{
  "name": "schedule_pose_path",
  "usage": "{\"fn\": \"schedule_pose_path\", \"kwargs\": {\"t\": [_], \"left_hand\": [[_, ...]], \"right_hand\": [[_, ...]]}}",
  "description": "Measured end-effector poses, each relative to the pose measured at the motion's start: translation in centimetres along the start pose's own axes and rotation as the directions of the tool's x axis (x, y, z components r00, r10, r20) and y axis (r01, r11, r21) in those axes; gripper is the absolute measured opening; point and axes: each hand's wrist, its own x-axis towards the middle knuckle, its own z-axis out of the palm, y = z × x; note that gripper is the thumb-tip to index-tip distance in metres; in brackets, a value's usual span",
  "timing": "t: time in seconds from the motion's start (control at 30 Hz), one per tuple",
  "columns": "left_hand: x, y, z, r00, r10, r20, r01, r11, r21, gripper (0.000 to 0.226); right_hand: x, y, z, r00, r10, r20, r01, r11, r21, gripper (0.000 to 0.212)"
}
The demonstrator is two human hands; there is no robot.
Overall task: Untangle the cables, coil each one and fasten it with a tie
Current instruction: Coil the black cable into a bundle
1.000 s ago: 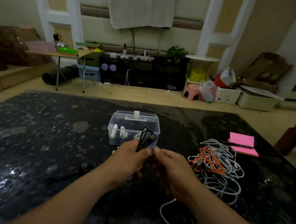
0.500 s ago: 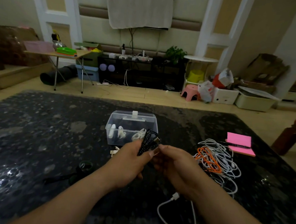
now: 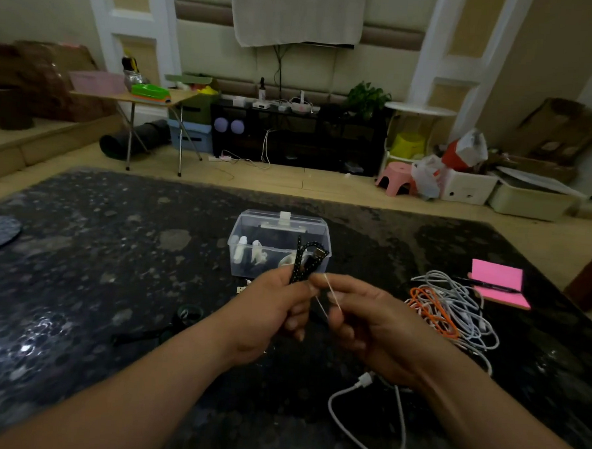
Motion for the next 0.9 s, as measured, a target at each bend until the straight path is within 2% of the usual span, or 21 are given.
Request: {"fn": "schedule_pose_path", "kwargs": {"t": [0.17, 0.27, 0.37, 0.47, 0.6, 0.7, 0.9], "left_hand": [[0.0, 0.0, -0.3, 0.994, -0.094, 0.058, 0.098, 0.993, -0.066, 0.018], [0.1, -0.2, -0.5, 0.996, -0.084, -0.03, 0.082, 0.995, -0.051, 0.021], [0.2, 0.1, -0.9, 0.99, -0.062, -0.123, 0.06, 0.998, -0.018, 0.034], [0.2, 0.2, -0.7, 0.992, -0.058, -0.11, 0.061, 0.998, 0.022, 0.04], [-0.3, -0.1, 0.4, 0.997, -0.07, -0.012, 0.071, 0.987, 0.147, 0.04], [-0.8, 0.0, 0.9, 0.993, -0.105, 0.046, 0.092, 0.973, 0.214, 0.04], [-1.3, 0.6, 0.9, 0.979, -0.157, 0.129, 0.151, 0.987, 0.052, 0.041]], "right_hand": [[0.1, 0.5, 1.1, 0.99, -0.129, -0.058, 0.128, 0.991, -0.034, 0.043], [0.3, 0.4, 0.8, 0.97, -0.181, -0.162, 0.169, 0.982, -0.086, 0.037], [0.1, 0.0, -0.5, 0.958, -0.175, -0.228, 0.143, 0.978, -0.152, 0.027], [-0.1, -0.3, -1.1, 0.965, -0.155, -0.21, 0.11, 0.972, -0.208, 0.024], [-0.3, -0.4, -1.0, 0.977, -0.17, -0.126, 0.154, 0.98, -0.126, 0.033], [-0.2, -0.4, -1.2, 0.975, -0.19, -0.119, 0.176, 0.978, -0.115, 0.039], [-0.2, -0.3, -0.7, 0.977, -0.207, -0.059, 0.207, 0.978, -0.008, 0.044]]}}
